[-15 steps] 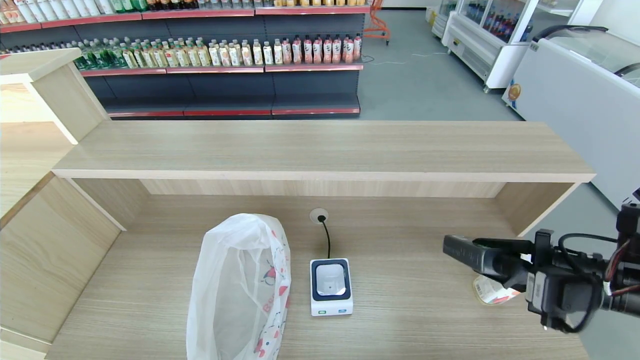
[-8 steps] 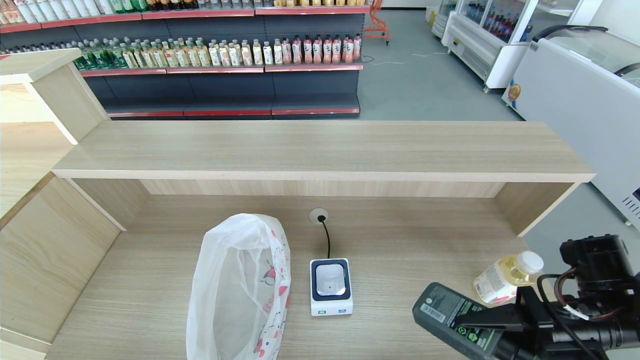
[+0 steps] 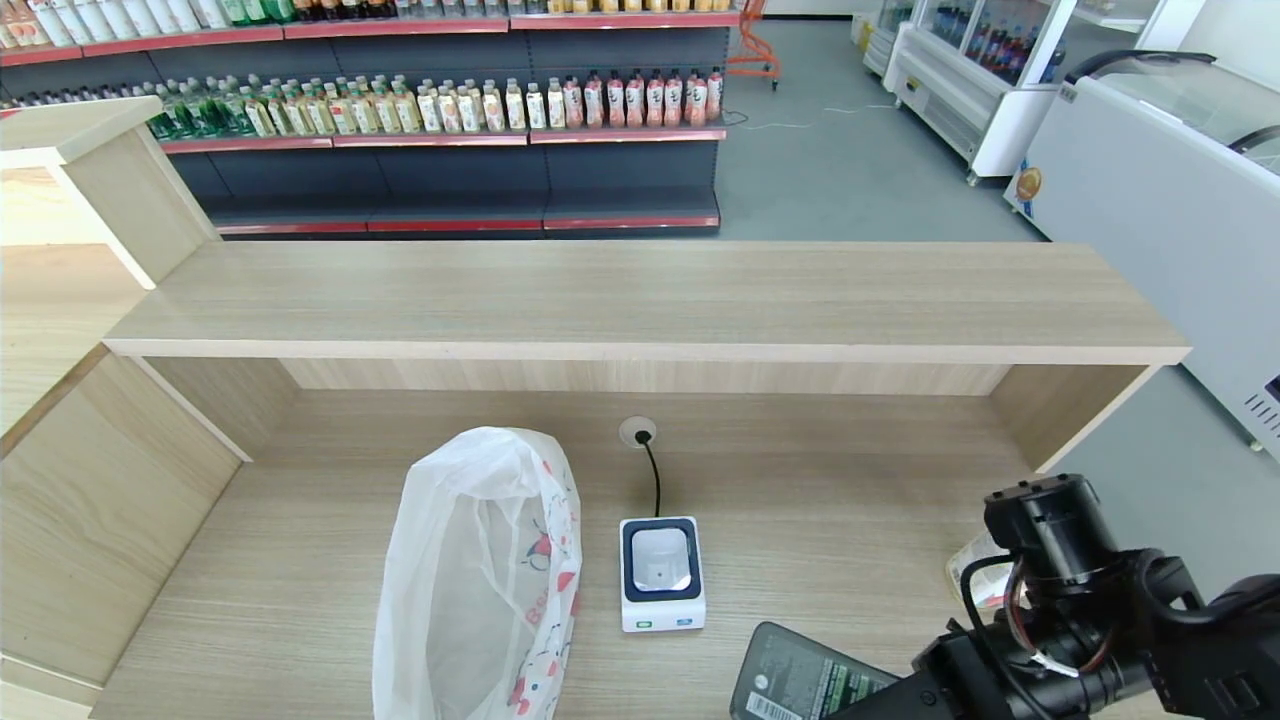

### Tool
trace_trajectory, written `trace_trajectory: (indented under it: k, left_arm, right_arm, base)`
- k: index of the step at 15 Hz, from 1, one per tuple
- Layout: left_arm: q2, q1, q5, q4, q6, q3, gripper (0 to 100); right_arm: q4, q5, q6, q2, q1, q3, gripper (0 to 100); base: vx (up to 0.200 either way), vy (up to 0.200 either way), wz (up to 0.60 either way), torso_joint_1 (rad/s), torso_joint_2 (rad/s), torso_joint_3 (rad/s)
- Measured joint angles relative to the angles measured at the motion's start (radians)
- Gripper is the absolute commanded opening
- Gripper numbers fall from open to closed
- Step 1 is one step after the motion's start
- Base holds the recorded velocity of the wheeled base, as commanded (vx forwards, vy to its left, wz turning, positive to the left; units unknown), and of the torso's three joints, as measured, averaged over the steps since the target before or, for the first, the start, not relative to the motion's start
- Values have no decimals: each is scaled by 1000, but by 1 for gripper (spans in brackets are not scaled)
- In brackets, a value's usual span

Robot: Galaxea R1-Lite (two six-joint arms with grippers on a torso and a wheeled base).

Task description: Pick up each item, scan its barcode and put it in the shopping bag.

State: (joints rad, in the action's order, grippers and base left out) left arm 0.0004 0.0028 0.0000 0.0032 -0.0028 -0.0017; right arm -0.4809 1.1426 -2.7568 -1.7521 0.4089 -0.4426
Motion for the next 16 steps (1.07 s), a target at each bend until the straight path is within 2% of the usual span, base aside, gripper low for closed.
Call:
trace_trajectory:
  k: [3, 7, 12, 16]
  left_arm:
    - [0, 0, 0, 0, 0, 0, 100]
    - [0, 0, 0, 0, 0, 0, 100]
    - [0, 0, 0, 0, 0, 0, 100]
    - [0, 0, 0, 0, 0, 0, 100]
  right_arm:
    - [-4, 6, -5, -58, 97, -109, 0]
    - [27, 27, 10, -136, 120, -272, 0]
    - [35, 28, 16, -213, 182, -350, 0]
    - [35, 25, 18, -246, 200, -383, 0]
  base:
    - [0, 0, 0, 0, 0, 0]
    - [0, 0, 0, 0, 0, 0]
    - [0, 0, 0, 0, 0, 0]
    - [0, 0, 0, 0, 0, 0]
